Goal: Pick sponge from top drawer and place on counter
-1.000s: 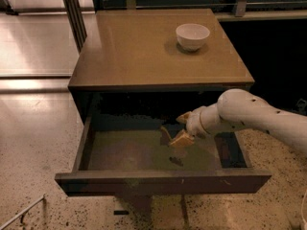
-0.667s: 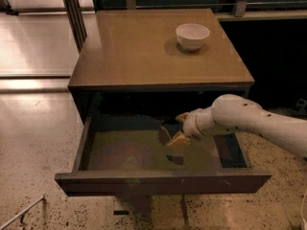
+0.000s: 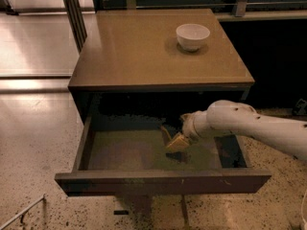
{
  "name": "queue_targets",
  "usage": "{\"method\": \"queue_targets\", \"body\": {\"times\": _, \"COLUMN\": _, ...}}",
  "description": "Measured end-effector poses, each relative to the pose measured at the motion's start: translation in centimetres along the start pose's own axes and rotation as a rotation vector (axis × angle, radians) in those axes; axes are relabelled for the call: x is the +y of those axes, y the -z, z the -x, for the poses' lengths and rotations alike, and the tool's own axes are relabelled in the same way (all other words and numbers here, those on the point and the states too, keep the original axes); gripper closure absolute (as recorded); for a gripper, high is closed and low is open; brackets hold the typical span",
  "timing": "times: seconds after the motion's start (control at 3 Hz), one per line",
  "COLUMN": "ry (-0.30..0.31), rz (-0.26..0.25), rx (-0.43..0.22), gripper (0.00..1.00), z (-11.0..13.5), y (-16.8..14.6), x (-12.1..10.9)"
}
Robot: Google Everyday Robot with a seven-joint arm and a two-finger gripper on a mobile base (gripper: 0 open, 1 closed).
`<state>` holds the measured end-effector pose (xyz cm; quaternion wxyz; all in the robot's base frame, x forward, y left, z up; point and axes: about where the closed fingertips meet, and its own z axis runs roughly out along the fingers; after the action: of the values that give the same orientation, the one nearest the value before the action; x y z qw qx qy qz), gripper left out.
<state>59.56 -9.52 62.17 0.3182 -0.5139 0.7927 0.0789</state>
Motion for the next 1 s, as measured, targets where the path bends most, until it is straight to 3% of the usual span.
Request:
{"method": "queue_targets", "body": {"times": 0.33, "ry": -0.052, "rz": -0.012, "rx": 0.023, "gripper": 0.22, "z": -0.9, "y": -0.7, "x": -0.6}}
{"method": "queue_targets", "body": {"times": 1.0, "ry": -0.137, "rz": 0.024, "rx": 0.057, "gripper": 0.25, "z": -2.6, "y": -2.1, "x": -0.9}}
